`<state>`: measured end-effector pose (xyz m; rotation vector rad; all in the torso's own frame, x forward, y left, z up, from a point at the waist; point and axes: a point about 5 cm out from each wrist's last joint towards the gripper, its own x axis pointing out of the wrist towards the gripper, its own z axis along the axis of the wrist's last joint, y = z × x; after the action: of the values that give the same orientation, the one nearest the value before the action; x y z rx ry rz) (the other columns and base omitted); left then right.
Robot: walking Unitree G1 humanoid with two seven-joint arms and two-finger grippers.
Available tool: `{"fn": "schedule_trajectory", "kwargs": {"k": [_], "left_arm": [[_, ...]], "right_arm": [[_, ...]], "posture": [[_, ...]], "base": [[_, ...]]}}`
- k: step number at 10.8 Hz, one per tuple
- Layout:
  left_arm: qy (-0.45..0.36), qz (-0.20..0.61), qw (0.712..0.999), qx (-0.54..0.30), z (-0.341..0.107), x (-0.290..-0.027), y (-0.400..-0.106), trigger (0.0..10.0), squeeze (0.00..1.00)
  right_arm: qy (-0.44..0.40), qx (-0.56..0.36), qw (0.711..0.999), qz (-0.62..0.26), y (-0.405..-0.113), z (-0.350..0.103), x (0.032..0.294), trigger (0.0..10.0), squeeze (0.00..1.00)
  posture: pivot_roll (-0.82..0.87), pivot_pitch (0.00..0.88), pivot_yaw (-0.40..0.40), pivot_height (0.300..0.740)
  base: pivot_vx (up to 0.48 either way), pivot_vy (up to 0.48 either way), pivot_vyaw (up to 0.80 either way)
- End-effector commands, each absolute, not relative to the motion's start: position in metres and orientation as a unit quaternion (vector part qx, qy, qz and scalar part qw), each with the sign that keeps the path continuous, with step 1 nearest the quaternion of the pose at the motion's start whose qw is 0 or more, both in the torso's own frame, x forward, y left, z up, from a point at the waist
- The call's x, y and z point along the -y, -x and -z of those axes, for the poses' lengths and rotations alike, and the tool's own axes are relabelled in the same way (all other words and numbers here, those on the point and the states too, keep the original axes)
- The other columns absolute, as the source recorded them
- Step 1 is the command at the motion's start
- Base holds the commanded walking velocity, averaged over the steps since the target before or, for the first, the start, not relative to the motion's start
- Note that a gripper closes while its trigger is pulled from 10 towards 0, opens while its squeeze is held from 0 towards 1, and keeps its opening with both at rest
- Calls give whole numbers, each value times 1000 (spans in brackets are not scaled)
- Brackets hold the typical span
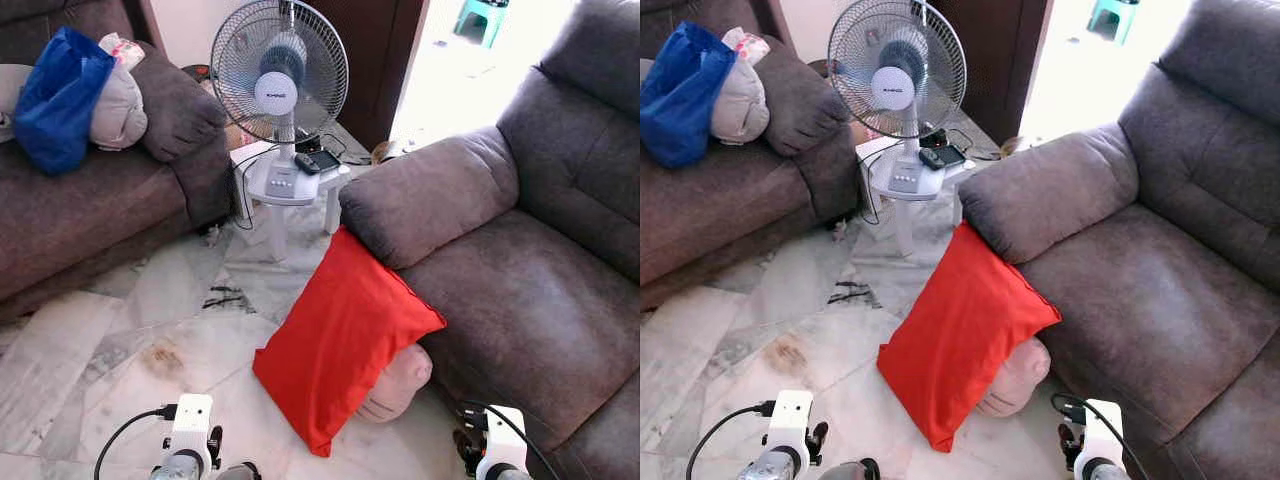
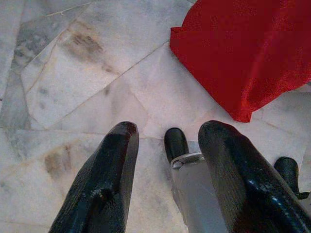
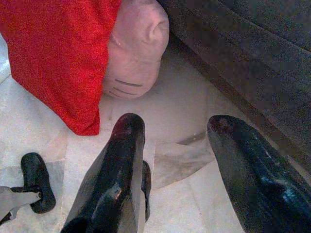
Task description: Move the pillow to the sofa from floor
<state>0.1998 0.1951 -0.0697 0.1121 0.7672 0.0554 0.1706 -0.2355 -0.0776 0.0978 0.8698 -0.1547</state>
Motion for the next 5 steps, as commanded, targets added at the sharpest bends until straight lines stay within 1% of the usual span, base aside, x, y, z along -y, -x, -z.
{"fn": "schedule_trajectory", "kwargs": {"k": [1,2,3,5], "left_arm": [[-57,-31,920,-386,73,-196,-194,10000,0],[-58,-32,920,-386,73,-196,-194,10000,0],[-59,-33,920,-386,73,-197,-193,10000,0],[-62,-34,920,-385,73,-197,-193,10000,0]], "right_arm": [[-52,-423,901,84,-167,79,238,10000,0],[-54,-423,900,85,-167,79,238,10000,0],[-58,-422,900,87,-166,79,238,10000,0],[-55,-421,901,85,-166,79,237,10000,0]], "posture": [[32,91,-50,740],[32,89,-48,740],[32,86,-45,740],[32,72,-41,740]], "base": [[247,0,0],[274,0,0],[281,0,-800],[289,0,0]]}}
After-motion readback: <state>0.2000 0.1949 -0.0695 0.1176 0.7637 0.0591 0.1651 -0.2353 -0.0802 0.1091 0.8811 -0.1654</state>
